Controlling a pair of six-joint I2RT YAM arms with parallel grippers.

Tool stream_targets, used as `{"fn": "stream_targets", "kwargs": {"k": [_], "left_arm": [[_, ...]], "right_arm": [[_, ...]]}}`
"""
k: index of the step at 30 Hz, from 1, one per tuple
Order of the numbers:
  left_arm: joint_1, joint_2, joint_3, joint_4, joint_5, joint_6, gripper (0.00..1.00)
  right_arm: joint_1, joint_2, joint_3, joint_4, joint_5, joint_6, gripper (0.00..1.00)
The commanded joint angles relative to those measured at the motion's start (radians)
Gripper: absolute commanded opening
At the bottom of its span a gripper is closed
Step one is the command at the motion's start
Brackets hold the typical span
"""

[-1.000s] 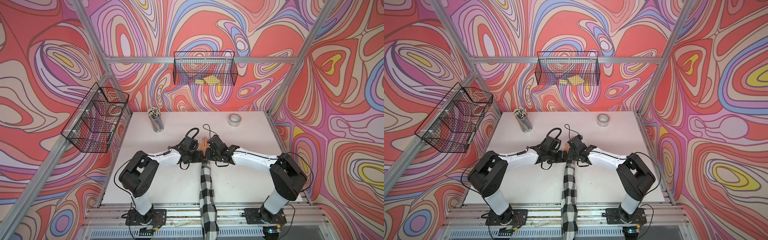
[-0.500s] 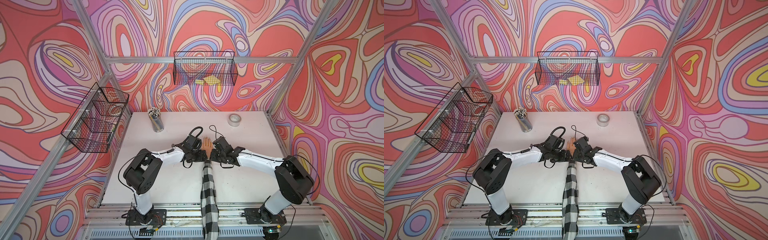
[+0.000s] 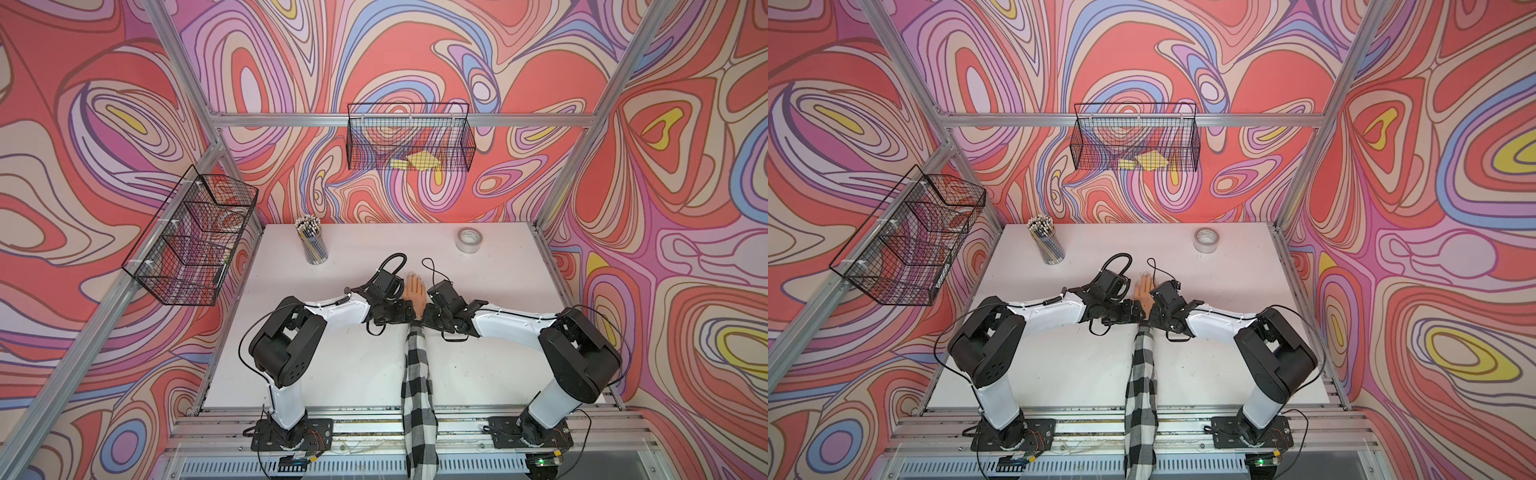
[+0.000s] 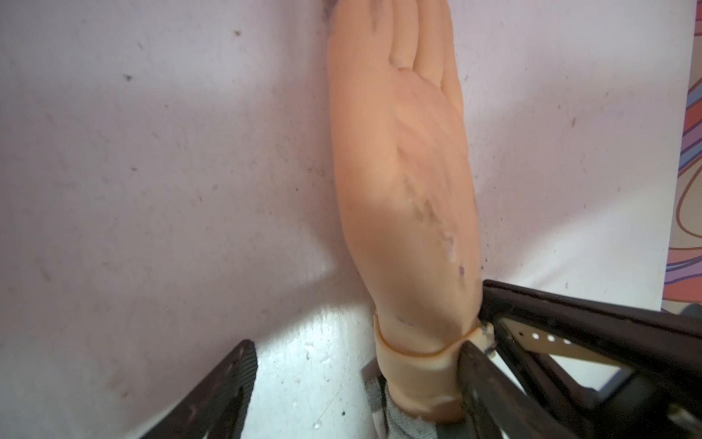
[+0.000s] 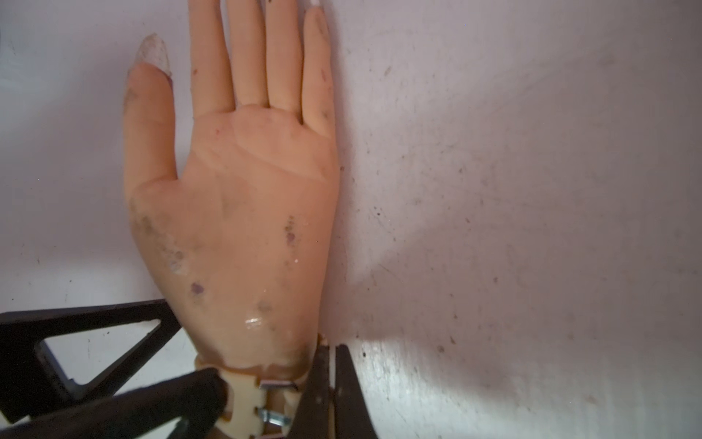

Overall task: Take off the watch
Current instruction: Untie the watch from the hand.

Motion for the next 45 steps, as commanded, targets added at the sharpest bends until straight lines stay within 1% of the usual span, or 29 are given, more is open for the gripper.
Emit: {"fn": "stream_targets", "kwargs": {"k": [1,8,13,17,23,26,32,37,45], "left_arm": [[0.006,0.046,-0.020,-0.097,-0.041,0.012,0.84],[0.009,0.023,-0.027,-0.096,-0.053,0.012,0.84],[0.038,-0.008,-0.019,-0.115,-0.058,0.027,0.84],[0.065,-0.037,-0.012,-0.124,-0.055,0.039,0.85],[0.080,-0.093,-0.035,-0.086,-0.021,0.034,0.86],[0.080,-0.107,-0.051,-0.021,0.002,0.020,0.87],[0.079,-0.119,-0.079,0.048,0.052,-0.009,0.87],[0.078,-0.102,-0.103,0.101,0.088,-0.033,0.87],[0.048,-0.077,-0.106,0.113,0.087,-0.036,0.87]], "right_arm": [[0.001,0.023,-0.016,0.040,-0.058,-0.020,0.00],[0.001,0.000,0.021,0.038,-0.088,-0.057,0.00],[0.001,-0.037,0.053,0.004,-0.088,-0.077,0.00],[0.001,-0.040,0.093,-0.006,-0.105,-0.088,0.00],[0.001,-0.014,0.154,-0.006,-0.138,-0.088,0.00],[0.002,-0.004,0.171,-0.004,-0.147,-0.090,0.00],[0.001,0.009,0.171,-0.006,-0.143,-0.079,0.00],[0.001,0.016,0.163,-0.012,-0.135,-0.070,0.00],[0.001,0.007,0.143,-0.017,-0.107,-0.056,0.00]]}}
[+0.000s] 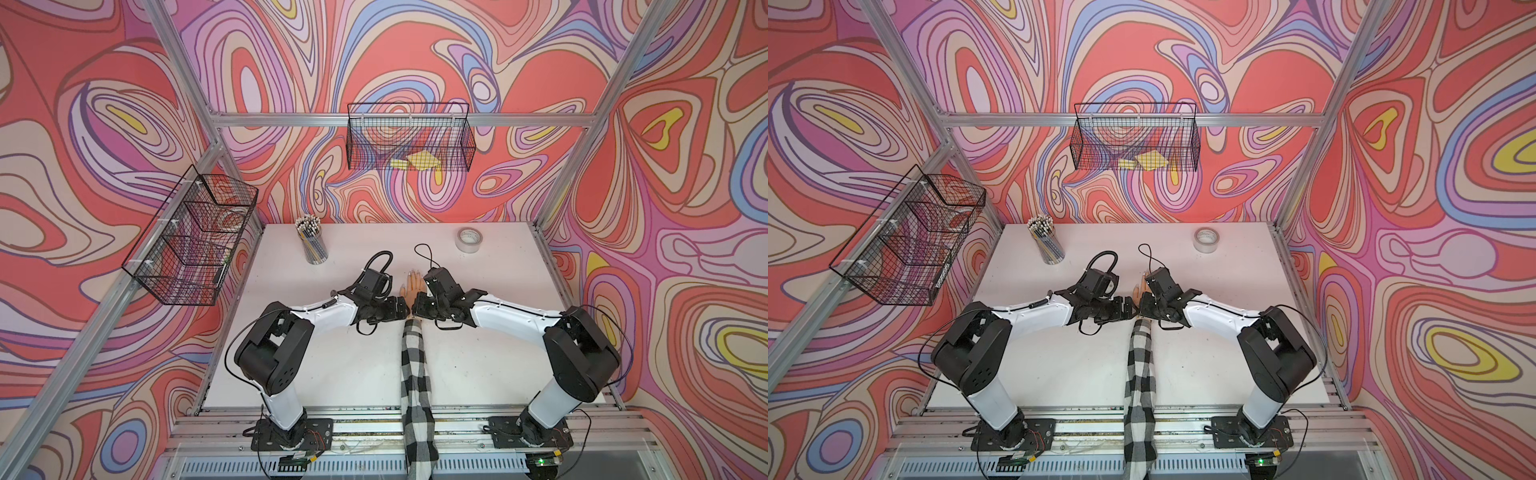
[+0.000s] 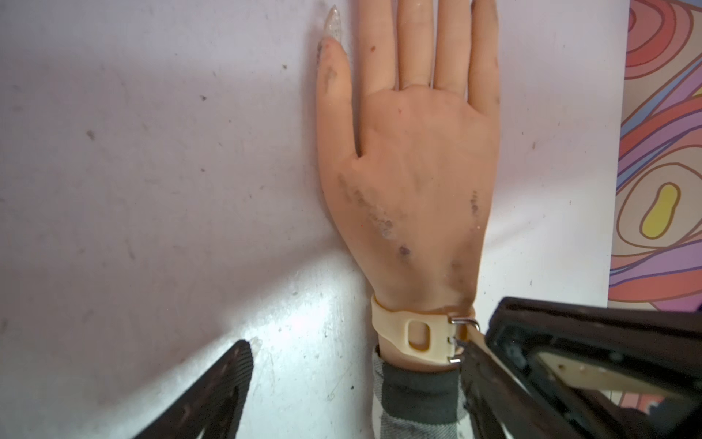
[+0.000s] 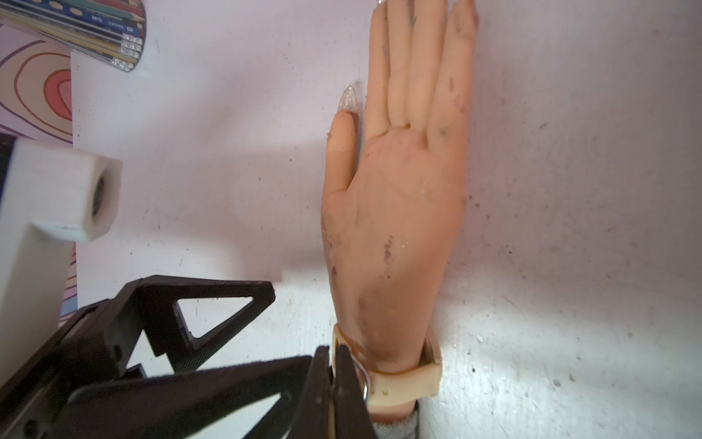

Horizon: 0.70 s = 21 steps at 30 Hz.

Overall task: Take off the watch
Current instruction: Untie the watch from the hand.

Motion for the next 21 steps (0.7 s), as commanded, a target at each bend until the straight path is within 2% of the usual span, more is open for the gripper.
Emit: {"fn": "stream_targets", "kwargs": {"k": [1,21], "left_arm": [[-0.015,0.014,-0.009,0.028,0.006,-0.013,0.87],[-0.050,0.038,0.008,-0.009,-0.068,0.009,0.87]], "right_arm": [[0.001,0.002,0.005,0.009,0.023,0.013,0.00],[0.001,-0.014,-0.026,-0.021,0.083,0.034,0.00]]}}
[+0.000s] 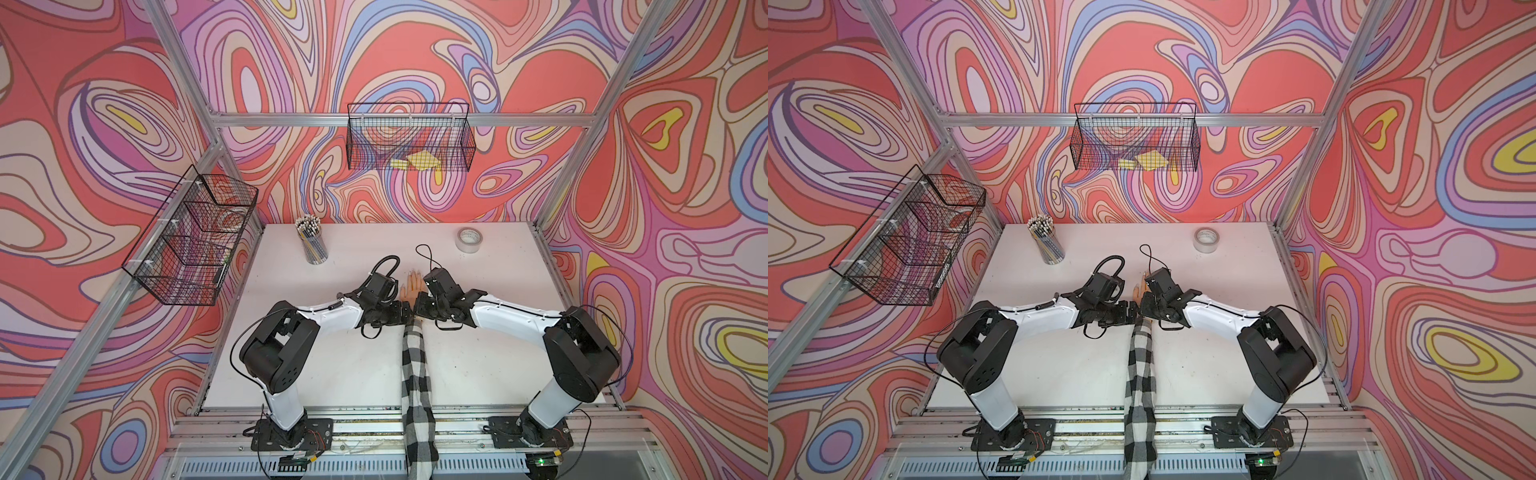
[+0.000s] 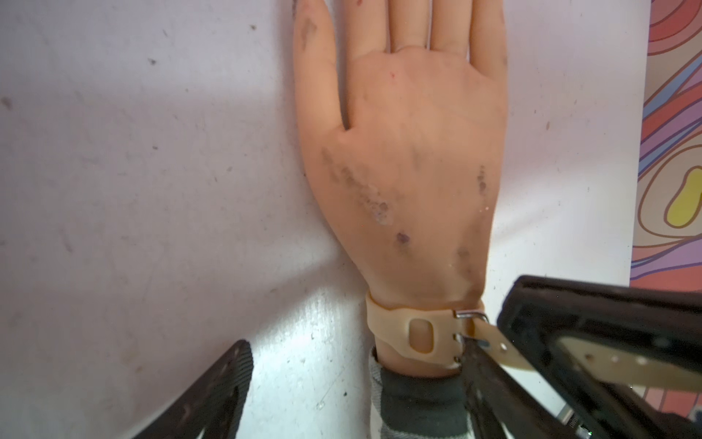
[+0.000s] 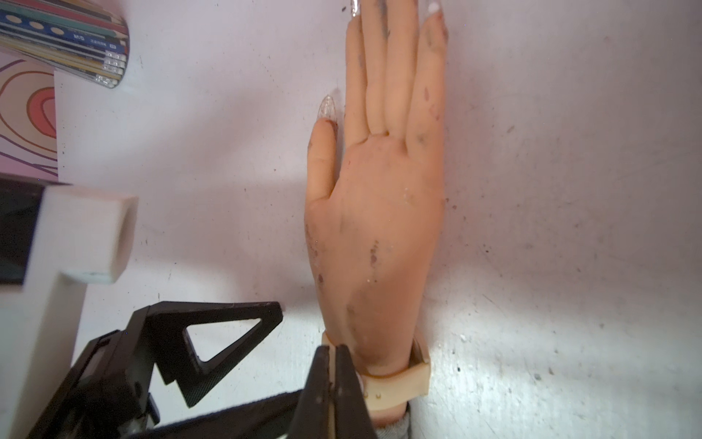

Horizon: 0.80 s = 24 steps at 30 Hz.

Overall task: Take off the watch
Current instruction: Untie the watch from the hand.

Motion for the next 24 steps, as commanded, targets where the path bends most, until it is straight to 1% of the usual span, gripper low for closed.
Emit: {"fn": "stream_targets", "kwargs": {"k": [1,7,11,14,19,24], "left_arm": [[-0.010,0.017,0.013,-0.029,-0.037,0.012,0.87],[-0.013,0.053,0.034,-0.098,-0.092,0.009,0.85],[-0.014,0.069,0.033,-0.098,-0.093,-0.001,0.84],[-0.013,0.079,0.032,-0.091,-0.092,-0.002,0.84],[-0.013,0.084,0.028,-0.083,-0.085,-0.002,0.84],[-0.014,0.081,0.015,-0.074,-0.082,-0.002,0.84]], "right_arm": [[0.001,-0.021,-0.026,-0.014,0.041,0.008,0.00],[-0.001,-0.072,-0.063,-0.082,0.080,-0.005,0.00],[-0.002,-0.081,-0.089,-0.162,0.131,-0.025,0.00],[-0.002,-0.054,-0.117,-0.193,0.160,-0.025,0.00],[-0.001,0.026,-0.145,-0.120,0.115,-0.023,0.00],[-0.001,0.045,-0.128,-0.050,0.065,-0.022,0.00]]}}
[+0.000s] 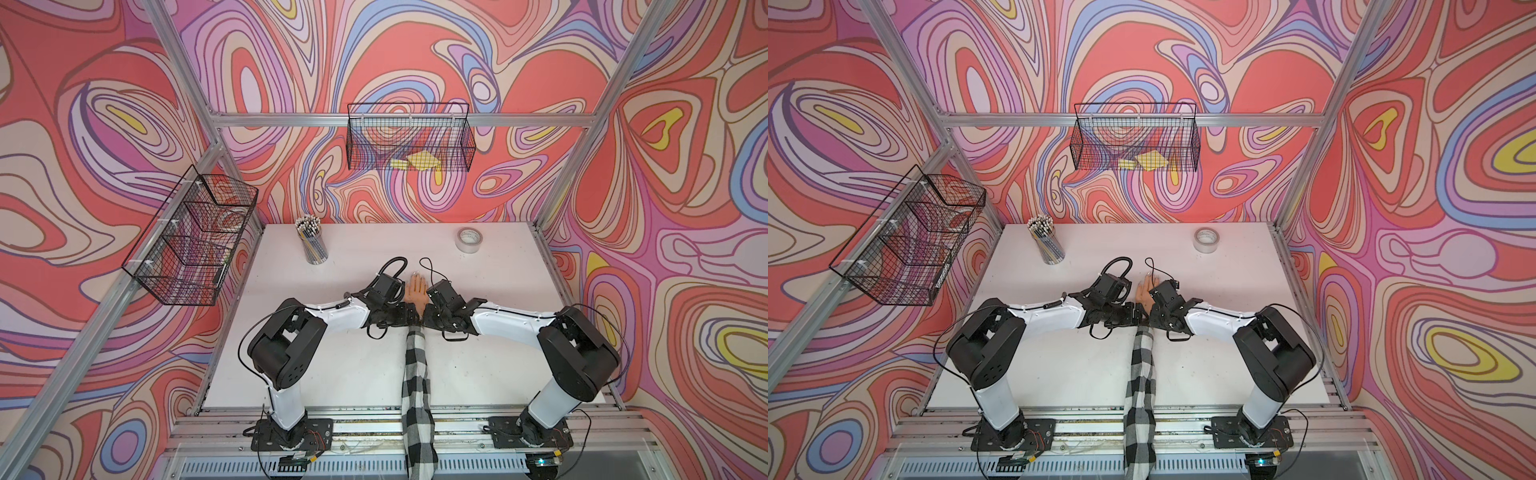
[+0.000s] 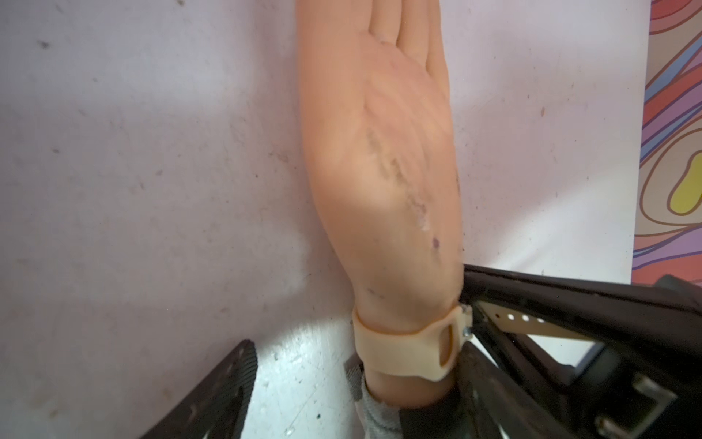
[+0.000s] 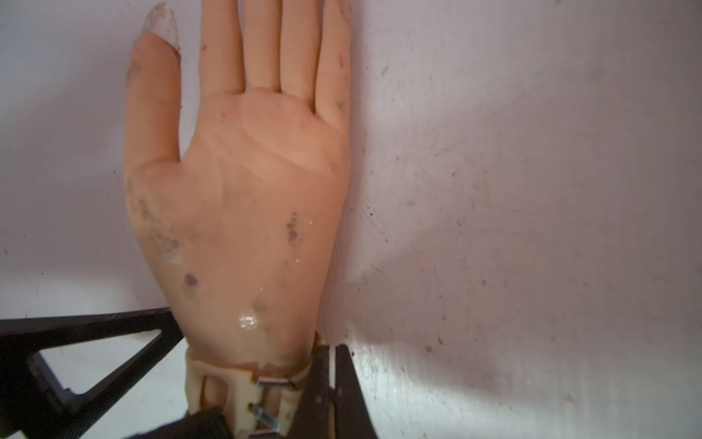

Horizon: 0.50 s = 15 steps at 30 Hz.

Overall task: Take off the watch
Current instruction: Untie the watch from the hand.

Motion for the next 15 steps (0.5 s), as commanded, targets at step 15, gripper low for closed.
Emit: {"fn": "stream_targets", "kwargs": {"k": [15], "left_arm": [[0.032,-0.029,0.009,-0.102,-0.064,0.019,0.85]], "right_arm": [[0.001,-0.030,0.072,-0.052,-0.085,-0.032,0.00]]}}
